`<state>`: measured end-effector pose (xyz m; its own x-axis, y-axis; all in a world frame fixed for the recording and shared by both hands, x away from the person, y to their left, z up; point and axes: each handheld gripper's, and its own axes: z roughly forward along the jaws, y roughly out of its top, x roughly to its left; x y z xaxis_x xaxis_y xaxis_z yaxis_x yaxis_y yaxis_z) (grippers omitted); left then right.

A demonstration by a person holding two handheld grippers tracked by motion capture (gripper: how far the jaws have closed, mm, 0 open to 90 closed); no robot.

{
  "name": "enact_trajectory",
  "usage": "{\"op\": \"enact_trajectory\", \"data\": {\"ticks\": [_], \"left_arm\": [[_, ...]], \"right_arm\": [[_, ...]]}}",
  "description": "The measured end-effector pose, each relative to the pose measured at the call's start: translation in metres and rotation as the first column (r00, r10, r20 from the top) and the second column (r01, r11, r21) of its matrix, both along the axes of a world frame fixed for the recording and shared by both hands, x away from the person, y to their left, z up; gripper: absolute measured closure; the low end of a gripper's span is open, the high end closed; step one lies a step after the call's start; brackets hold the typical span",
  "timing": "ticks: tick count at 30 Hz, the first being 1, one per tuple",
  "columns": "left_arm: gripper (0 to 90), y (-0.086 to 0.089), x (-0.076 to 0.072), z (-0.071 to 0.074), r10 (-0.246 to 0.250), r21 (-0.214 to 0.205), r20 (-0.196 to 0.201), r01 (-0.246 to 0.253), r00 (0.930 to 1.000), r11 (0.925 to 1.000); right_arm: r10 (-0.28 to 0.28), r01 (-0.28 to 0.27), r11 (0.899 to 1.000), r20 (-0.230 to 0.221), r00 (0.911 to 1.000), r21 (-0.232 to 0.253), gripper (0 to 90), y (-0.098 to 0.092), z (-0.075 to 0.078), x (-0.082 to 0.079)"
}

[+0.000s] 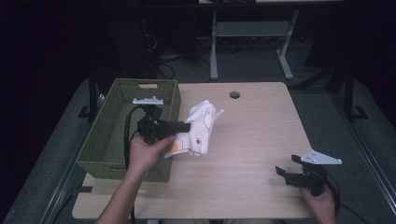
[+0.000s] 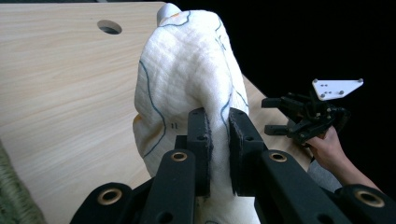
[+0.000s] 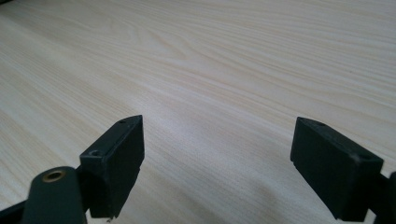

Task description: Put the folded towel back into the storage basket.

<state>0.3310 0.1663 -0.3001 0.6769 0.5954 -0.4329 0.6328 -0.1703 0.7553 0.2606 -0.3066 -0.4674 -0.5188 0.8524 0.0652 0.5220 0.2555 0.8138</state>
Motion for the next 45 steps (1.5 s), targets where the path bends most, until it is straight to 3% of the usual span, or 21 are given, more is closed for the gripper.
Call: {"op": "enact_trajectory", "data": {"ticks": [13, 23, 31, 36, 45], "left_arm": [[81.3, 0.018, -0.002, 0.007, 0.02, -0.013, 0.003, -0.02, 0.9998, 0.9997], [81.4, 0.042, -0.002, 0.012, 0.054, -0.01, 0.012, -0.053, 0.9985, 0.9985], [81.3, 0.059, 0.0, 0.009, 0.08, -0.002, 0.006, -0.08, 0.9968, 0.9968], [81.3, 0.078, 0.002, 0.005, 0.111, -0.018, -0.004, -0.111, 0.9938, 0.9936], [81.3, 0.097, 0.004, 0.001, 0.145, -0.025, -0.018, -0.146, 0.9892, 0.989]], "right_arm": [[0.0, 0.0, 1.0, -0.001, 1.0, -0.009, 17.1, 0.001, -0.001, 0.0], [-0.004, 0.004, 1.0, -0.006, 1.0, -0.011, 17.1, 0.001, -0.001, 0.0], [-0.008, 0.008, 1.0, -0.01, 0.9999, -0.014, 17.1, 0.001, -0.002, 0.001], [-0.01, 0.01, 1.0, -0.011, 0.9999, -0.015, 17.1, 0.001, -0.002, 0.001], [-0.012, 0.011, 1.0, -0.013, 0.9999, -0.018, 17.1, 0.001, -0.002, 0.0]]}}
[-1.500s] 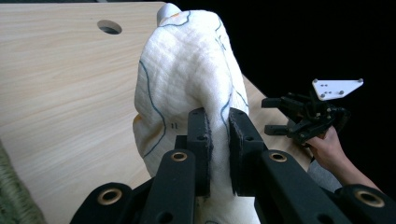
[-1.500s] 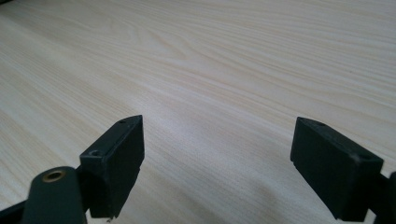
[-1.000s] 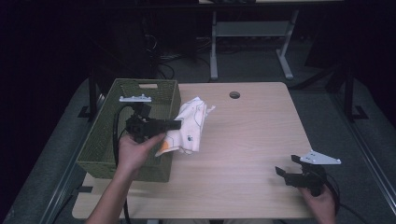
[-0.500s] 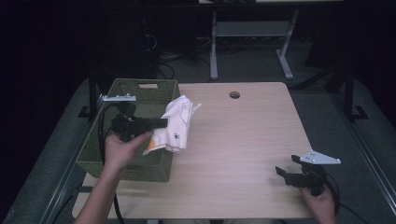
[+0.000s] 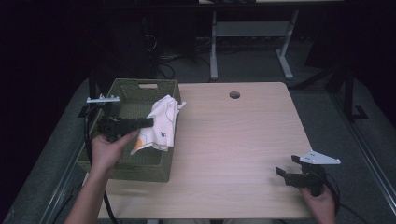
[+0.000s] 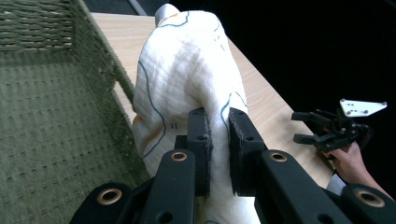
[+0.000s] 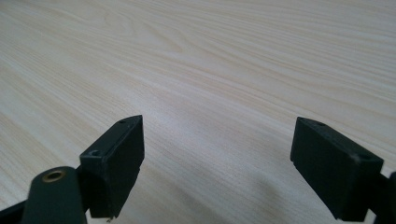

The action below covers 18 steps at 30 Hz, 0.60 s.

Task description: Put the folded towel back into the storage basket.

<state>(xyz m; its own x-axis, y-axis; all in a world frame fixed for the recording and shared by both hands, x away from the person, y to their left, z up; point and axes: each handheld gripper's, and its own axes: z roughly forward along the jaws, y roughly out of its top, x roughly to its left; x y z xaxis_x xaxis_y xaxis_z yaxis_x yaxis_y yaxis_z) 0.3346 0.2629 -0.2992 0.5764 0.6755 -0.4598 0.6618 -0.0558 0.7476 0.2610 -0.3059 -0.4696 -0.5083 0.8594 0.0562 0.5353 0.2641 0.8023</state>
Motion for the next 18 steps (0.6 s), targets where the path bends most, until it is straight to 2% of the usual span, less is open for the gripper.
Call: {"op": "enact_trajectory", "data": {"ticks": [7, 18], "left_arm": [[81.2, 0.012, 0.003, -0.004, 0.014, 0.004, -0.008, -0.014, 0.9999, 0.9999], [81.2, 0.043, 0.006, -0.013, 0.063, 0.003, -0.031, -0.063, 0.9975, 0.998]], "right_arm": [[0.001, -0.001, 1.0, -0.002, 1.0, -0.009, 16.9, -0.001, -0.001, 0.001], [-0.005, 0.005, 1.0, -0.016, 0.9999, -0.015, 16.9, 0.001, -0.004, 0.002]]}}
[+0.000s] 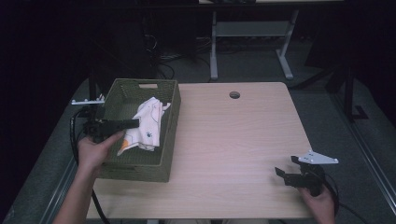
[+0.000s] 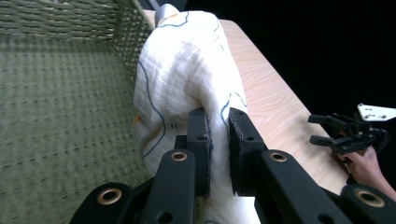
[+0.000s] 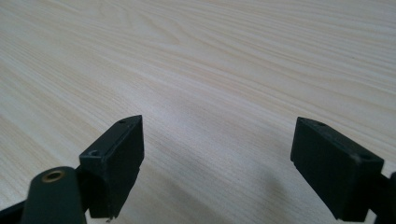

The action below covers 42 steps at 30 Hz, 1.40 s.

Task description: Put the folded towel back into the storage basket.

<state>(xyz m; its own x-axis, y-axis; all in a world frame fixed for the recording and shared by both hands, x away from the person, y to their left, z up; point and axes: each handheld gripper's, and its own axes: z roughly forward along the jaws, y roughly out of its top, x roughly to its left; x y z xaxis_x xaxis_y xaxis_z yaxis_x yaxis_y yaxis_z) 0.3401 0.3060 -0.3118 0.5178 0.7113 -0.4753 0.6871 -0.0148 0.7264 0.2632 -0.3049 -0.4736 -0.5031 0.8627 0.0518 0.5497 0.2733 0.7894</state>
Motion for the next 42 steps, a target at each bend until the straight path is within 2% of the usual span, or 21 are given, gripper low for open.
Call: {"op": "enact_trajectory", "data": {"ticks": [5, 9, 16, 17, 22, 27, 28, 34, 37, 42], "left_arm": [[81.0, 0.007, 0.003, -0.003, 0.013, 0.004, -0.009, -0.013, 0.9999, 0.9999], [81.0, 0.014, 0.008, -0.009, 0.03, 0.012, -0.033, -0.03, 0.999, 0.9995], [81.0, 0.021, 0.015, -0.014, 0.046, 0.017, -0.044, -0.046, 0.998, 0.9988], [81.0, 0.023, 0.018, -0.016, 0.048, 0.027, -0.051, -0.046, 0.9975, 0.9986], [81.0, 0.023, 0.022, -0.021, 0.04, 0.058, -0.06, -0.036, 0.9974, 0.9977], [81.0, 0.022, 0.026, -0.022, 0.026, 0.065, -0.059, -0.022, 0.9979, 0.9977], [80.9, 0.021, 0.028, -0.023, 0.024, 0.083, -0.06, -0.019, 0.9979, 0.9964], [80.9, 0.025, 0.032, -0.027, 0.035, 0.108, -0.066, -0.028, 0.9972, 0.9938], [80.8, 0.025, 0.037, -0.031, 0.022, 0.133, -0.073, -0.012, 0.9971, 0.991], [80.8, 0.024, 0.042, -0.035, 0.005, 0.148, -0.079, 0.007, 0.9968, 0.989]], "right_arm": [[-0.002, 0.002, 1.0, 0.0, 1.0, -0.003, 16.9, 0.0, 0.0, 0.0], [0.001, -0.001, 1.0, 0.004, 1.0, -0.003, 16.9, -0.002, 0.0, 0.0], [-0.005, 0.005, 1.0, -0.002, 1.0, -0.005, 16.9, -0.002, 0.0, 0.001], [-0.008, 0.008, 1.0, -0.003, 1.0, -0.001, 16.9, -0.003, -0.001, 0.001], [-0.013, 0.013, 1.0, -0.005, 0.9999, -0.004, 16.9, -0.003, -0.001, 0.0], [-0.014, 0.014, 1.0, -0.004, 0.9999, -0.008, 16.9, -0.004, -0.001, 0.0], [-0.016, 0.016, 1.0, -0.006, 0.9999, -0.008, 16.9, -0.004, -0.002, 0.0], [-0.014, 0.014, 1.0, -0.014, 0.9998, -0.015, 16.9, -0.003, -0.003, 0.0], [-0.014, 0.014, 1.0, -0.015, 0.9998, -0.015, 17.0, -0.003, -0.003, 0.001], [-0.014, 0.013, 1.0, -0.014, 0.9998, -0.015, 16.9, -0.003, -0.003, 0.001]]}}
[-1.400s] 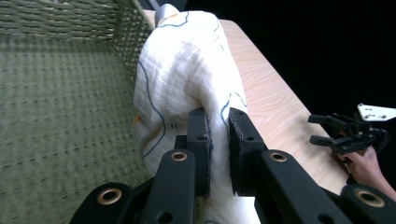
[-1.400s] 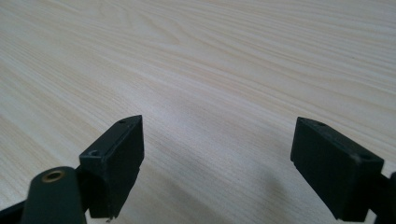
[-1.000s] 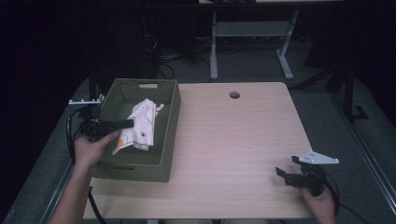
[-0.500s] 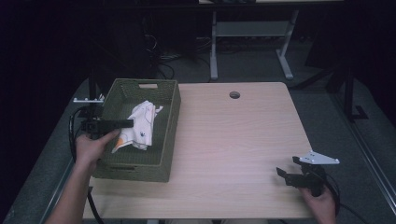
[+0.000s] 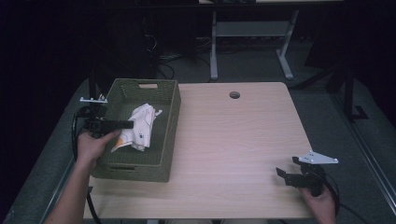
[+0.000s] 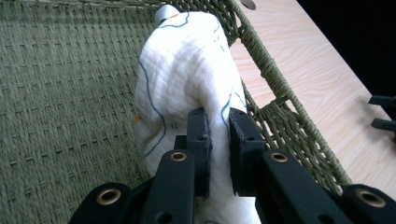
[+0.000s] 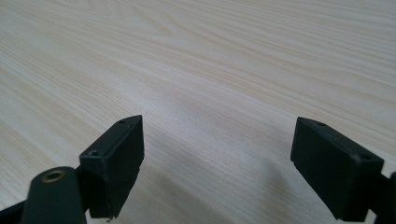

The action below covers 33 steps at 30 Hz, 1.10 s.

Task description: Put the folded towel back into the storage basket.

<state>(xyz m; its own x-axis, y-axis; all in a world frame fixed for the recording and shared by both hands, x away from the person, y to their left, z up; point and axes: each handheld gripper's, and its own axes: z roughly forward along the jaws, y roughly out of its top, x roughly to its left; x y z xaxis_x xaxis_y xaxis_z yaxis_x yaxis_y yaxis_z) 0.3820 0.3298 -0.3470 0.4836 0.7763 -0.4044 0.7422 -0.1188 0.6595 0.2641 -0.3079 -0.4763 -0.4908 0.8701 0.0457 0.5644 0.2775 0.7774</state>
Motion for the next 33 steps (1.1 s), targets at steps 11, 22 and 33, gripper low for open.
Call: {"op": "enact_trajectory", "data": {"ticks": [11, 22, 33], "left_arm": [[75.5, -0.005, 0.009, 0.004, -0.02, 0.049, 0.019, 0.019, 0.9996, 0.9986], [57.6, -0.007, 0.001, 0.007, 0.014, 0.045, 0.028, -0.015, 0.9995, 0.9989], [51.4, -0.016, -0.009, 0.012, -0.008, 0.056, 0.051, 0.005, 0.9987, 0.9984]], "right_arm": [[-0.003, 0.003, 1.0, 0.0, 1.0, -0.003, 16.9, 0.0, 0.0, 0.002], [0.002, -0.002, 1.0, -0.003, 1.0, -0.023, 16.9, 0.006, -0.001, 0.002], [0.003, -0.003, 1.0, 0.001, 1.0, -0.016, 16.9, 0.006, 0.001, 0.0]]}}
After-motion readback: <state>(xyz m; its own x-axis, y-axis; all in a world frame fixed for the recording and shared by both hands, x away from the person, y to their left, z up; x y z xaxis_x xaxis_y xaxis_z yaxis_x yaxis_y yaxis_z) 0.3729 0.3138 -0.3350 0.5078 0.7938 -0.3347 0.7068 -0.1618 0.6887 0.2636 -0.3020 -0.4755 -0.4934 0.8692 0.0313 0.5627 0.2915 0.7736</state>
